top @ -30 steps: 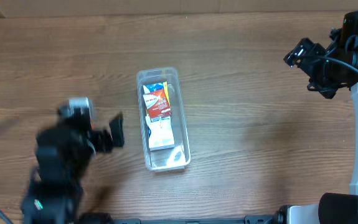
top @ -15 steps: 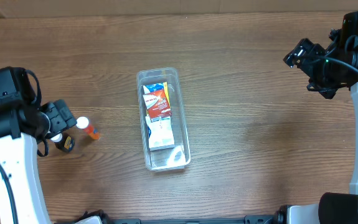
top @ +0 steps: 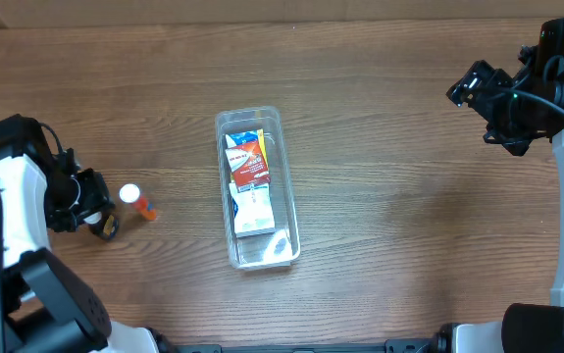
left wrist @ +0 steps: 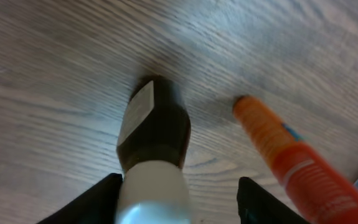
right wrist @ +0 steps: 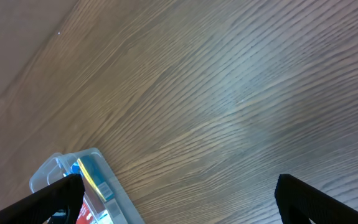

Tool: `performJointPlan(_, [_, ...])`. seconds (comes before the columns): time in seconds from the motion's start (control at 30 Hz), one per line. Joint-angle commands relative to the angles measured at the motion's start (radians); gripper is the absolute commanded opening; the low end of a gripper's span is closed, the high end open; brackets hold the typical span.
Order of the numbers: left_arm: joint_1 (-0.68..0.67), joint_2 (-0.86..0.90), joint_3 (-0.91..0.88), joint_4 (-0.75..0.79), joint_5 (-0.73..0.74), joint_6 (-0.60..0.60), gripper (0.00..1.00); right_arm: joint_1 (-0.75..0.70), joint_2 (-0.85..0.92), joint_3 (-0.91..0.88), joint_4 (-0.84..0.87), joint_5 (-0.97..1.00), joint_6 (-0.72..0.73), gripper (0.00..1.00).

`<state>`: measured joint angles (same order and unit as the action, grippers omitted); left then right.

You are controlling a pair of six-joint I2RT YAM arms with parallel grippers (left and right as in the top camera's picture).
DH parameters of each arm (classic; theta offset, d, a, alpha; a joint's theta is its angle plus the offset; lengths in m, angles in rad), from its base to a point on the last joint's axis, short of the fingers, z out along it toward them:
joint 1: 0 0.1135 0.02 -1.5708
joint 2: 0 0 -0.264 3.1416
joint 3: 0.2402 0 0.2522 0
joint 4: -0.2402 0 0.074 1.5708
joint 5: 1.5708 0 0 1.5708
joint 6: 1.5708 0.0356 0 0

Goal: Pack container
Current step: 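Reach the left gripper to the dark bottle and grasp it, then carry the dark bottle into the container and release it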

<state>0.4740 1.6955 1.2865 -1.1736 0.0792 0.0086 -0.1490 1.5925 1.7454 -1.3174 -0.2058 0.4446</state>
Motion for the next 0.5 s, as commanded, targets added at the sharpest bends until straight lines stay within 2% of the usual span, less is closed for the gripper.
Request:
performJointPlan(0.0, [0.005, 0.026, -0.003, -0.003, 0.032, 0.097, 0.63, 0.001, -0.005, 0.006, 0.006, -0.001, 0.000, 1.00])
performJointPlan(0.07, [0.005, 0.027, -0.003, -0.004, 0.026, 0.096, 0.64, 0.001, -0.005, 0.006, 0.006, -0.001, 0.000, 1.00])
performJointPlan(0.2, [0.005, 0.026, -0.002, -0.027, 0.022, 0.092, 0.61, 0.001, -0.005, 0.006, 0.006, -0.001, 0.000, 1.00])
performJointPlan(0.37, [0.005, 0.023, 0.018, -0.039, -0.007, 0.089, 0.38, 0.001, -0.005, 0.006, 0.006, -0.001, 0.000, 1.00])
performJointPlan(0.47, [0.005, 0.023, 0.024, -0.050, -0.007, 0.088, 0.18, 0.001, -0.005, 0.006, 0.006, -0.001, 0.000, 1.00])
